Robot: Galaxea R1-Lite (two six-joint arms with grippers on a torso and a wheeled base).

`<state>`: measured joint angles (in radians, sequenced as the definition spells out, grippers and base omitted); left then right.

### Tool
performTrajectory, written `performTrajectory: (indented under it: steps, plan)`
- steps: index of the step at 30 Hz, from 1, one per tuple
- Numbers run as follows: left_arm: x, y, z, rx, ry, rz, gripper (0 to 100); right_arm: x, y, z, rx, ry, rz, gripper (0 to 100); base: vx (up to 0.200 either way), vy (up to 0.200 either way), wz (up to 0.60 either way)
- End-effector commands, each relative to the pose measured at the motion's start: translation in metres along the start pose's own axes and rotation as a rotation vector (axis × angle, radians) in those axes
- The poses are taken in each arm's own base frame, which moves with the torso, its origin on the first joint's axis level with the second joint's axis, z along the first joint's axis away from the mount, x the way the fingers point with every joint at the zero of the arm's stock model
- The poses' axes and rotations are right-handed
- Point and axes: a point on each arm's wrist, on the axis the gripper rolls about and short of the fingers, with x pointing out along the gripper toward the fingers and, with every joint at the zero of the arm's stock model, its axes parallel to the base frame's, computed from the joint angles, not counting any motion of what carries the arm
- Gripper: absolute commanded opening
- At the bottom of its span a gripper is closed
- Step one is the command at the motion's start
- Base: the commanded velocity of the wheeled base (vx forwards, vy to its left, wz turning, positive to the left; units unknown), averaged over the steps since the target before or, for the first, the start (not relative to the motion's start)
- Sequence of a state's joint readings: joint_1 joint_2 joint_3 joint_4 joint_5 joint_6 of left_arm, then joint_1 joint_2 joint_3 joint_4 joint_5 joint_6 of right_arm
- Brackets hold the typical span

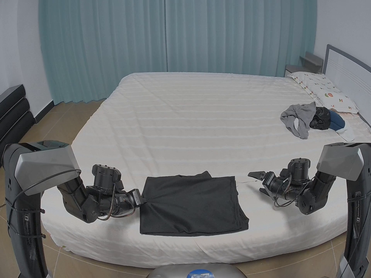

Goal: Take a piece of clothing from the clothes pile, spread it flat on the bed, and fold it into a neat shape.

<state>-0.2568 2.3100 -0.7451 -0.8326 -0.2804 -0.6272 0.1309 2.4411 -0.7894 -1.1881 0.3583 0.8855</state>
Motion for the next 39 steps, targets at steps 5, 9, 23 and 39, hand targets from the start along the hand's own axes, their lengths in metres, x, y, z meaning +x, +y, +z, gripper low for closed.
performTrajectory:
  steps: [5, 9, 23, 39]
  plan:
    - [-0.001, -0.004, -0.007, 0.009, 0.021, -0.004, 0, -0.001, 0.002, -0.004, -0.010, -0.002, 0.010, 100, 0.000, 0.000, 0.00]
    - [-0.004, -0.006, -0.011, 0.009, 0.031, -0.005, 0, -0.001, 0.003, -0.004, -0.010, 0.001, 0.010, 100, 0.000, 0.000, 0.00]
    - [-0.006, -0.005, -0.012, 0.005, 0.035, -0.003, 100, -0.001, 0.004, -0.010, -0.012, 0.019, 0.009, 100, 0.000, 0.000, 0.00]
    - [-0.008, -0.008, -0.002, -0.082, -0.002, -0.024, 100, 0.001, 0.015, -0.018, -0.027, 0.039, 0.033, 100, 0.000, 0.000, 0.00]
